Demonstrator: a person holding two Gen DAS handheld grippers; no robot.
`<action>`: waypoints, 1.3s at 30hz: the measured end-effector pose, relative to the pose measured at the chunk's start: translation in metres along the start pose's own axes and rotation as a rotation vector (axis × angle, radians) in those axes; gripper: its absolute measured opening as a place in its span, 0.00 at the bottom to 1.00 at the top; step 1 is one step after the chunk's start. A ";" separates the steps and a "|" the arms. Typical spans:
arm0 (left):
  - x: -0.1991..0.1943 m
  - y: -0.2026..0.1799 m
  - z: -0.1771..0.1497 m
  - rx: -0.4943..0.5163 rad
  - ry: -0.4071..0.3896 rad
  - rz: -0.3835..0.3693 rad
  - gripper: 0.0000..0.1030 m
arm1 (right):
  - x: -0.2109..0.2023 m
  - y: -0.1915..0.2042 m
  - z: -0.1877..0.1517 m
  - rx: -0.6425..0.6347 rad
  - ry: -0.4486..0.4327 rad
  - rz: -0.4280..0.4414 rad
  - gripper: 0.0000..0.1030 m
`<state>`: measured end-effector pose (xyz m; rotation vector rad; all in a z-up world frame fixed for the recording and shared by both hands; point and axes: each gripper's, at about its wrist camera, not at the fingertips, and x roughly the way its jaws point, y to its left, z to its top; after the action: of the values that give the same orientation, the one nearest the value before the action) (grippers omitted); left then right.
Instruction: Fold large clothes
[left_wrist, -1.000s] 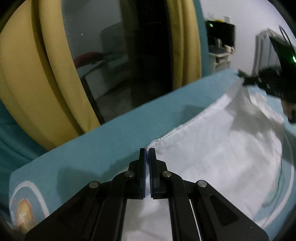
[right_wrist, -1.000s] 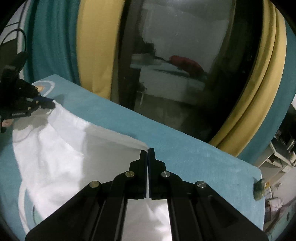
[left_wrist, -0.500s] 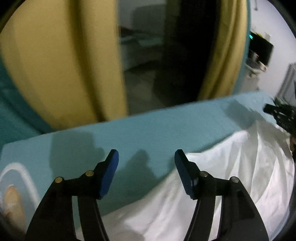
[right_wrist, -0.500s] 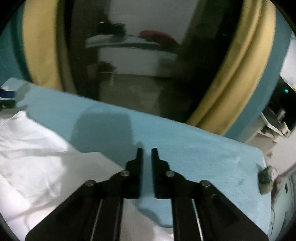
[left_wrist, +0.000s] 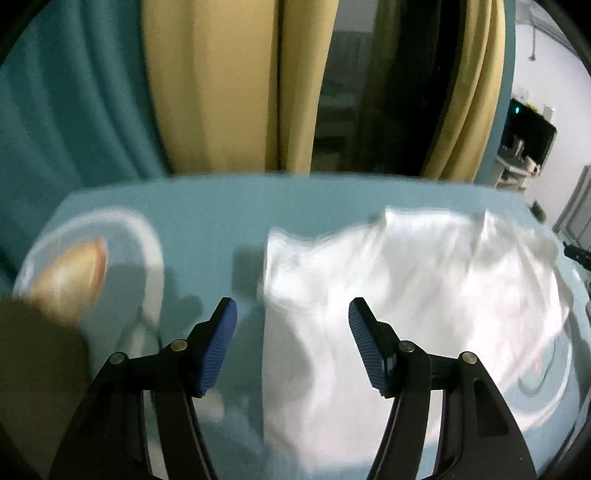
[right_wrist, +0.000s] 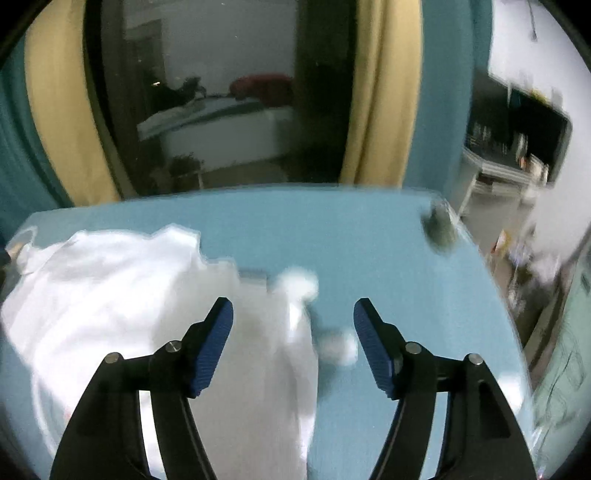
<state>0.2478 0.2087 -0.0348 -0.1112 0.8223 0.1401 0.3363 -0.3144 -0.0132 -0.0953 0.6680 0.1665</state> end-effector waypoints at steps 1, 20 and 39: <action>0.000 0.000 -0.008 -0.004 0.011 0.011 0.64 | -0.001 -0.005 -0.011 0.024 0.019 0.026 0.66; -0.029 -0.012 -0.082 -0.016 -0.008 -0.086 0.05 | -0.043 0.022 -0.080 0.064 -0.052 0.174 0.11; -0.089 -0.018 -0.145 -0.034 0.017 -0.114 0.06 | -0.119 0.007 -0.163 0.113 -0.051 0.151 0.11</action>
<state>0.0863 0.1614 -0.0666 -0.1915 0.8289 0.0458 0.1440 -0.3450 -0.0671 0.0678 0.6328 0.2749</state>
